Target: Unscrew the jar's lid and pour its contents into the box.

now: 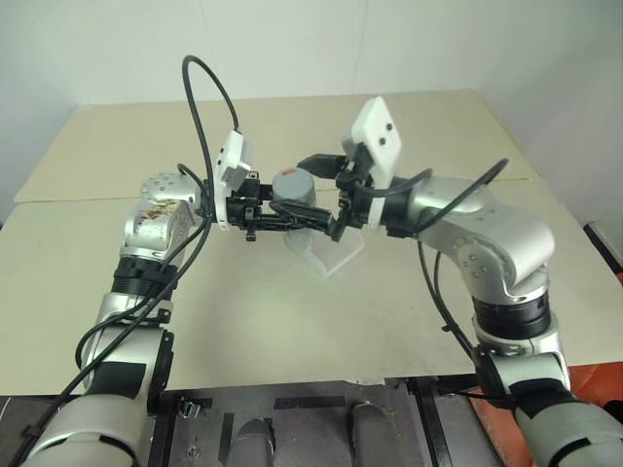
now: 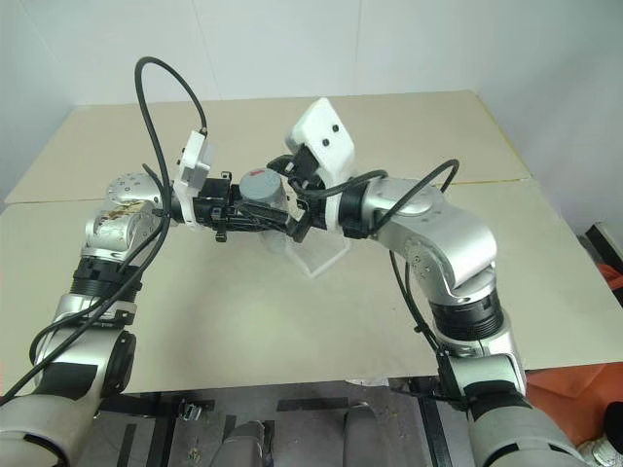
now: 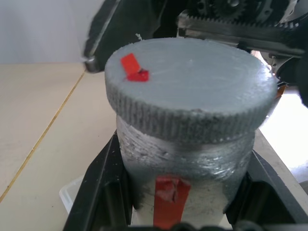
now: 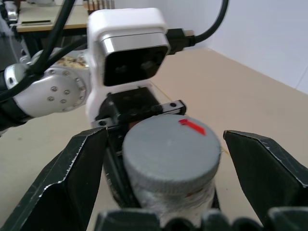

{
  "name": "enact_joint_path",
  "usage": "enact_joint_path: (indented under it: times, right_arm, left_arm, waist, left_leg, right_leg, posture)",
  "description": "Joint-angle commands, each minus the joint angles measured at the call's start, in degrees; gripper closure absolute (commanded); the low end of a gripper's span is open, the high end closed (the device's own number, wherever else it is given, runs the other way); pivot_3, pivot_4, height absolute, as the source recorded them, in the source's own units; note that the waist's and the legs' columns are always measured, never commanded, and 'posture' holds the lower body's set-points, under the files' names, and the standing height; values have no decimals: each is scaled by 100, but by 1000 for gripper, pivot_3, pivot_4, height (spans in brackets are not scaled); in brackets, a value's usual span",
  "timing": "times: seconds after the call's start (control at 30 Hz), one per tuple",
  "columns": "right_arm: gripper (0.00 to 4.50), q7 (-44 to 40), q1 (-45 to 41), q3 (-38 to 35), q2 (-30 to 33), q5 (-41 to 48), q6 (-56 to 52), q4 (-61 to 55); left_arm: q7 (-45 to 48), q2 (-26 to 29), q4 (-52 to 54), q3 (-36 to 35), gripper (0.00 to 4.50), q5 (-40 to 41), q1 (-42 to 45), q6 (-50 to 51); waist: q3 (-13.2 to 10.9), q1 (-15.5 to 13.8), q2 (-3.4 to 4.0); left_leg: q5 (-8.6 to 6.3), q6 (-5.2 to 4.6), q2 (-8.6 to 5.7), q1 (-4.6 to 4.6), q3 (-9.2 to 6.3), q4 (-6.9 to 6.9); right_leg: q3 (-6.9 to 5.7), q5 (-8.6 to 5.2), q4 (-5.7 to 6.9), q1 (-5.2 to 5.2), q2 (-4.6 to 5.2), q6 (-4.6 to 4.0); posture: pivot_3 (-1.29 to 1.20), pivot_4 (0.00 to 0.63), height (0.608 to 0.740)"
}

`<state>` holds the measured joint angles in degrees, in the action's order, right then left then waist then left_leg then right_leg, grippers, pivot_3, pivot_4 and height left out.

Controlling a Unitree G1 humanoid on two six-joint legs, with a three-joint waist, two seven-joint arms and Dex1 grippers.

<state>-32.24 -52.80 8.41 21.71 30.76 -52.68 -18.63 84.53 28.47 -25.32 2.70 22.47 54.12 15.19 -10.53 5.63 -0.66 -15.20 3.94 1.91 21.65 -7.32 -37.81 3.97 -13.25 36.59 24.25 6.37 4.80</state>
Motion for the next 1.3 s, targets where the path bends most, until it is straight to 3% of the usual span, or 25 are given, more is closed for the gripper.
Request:
enact_joint_path:
  times: [0.03,0.33,1.3]
  right_arm:
    - [21,53,-209,7,-102,-136,205,-51]
    - [21,-45,-287,-24,-209,-401,368,354]
    - [21,-350,351,-632,769,107,294,-123]
  left_arm:
    - [61,64,268,-58,2548,92,55,1]
    - [85,106,306,-75,2548,98,70,36]
    - [64,173,158,-101,2548,101,83,-84]
  waist:
    - [0,-1,0]
    - [0,6,0]
    - [0,-4,0]
  left_leg:
    - [0,0,0,0,-1,0]
    - [0,0,0,-1,0,0]
    - [-1,-1,0,0,-1,0]
  right_leg:
    - [0,0,0,0,0,0]
    - [0,0,1,0,0,0]
    - [0,0,-1,-1,0,0]
  posture:
    - [0,150,740]
    - [0,150,740]
    - [0,150,740]
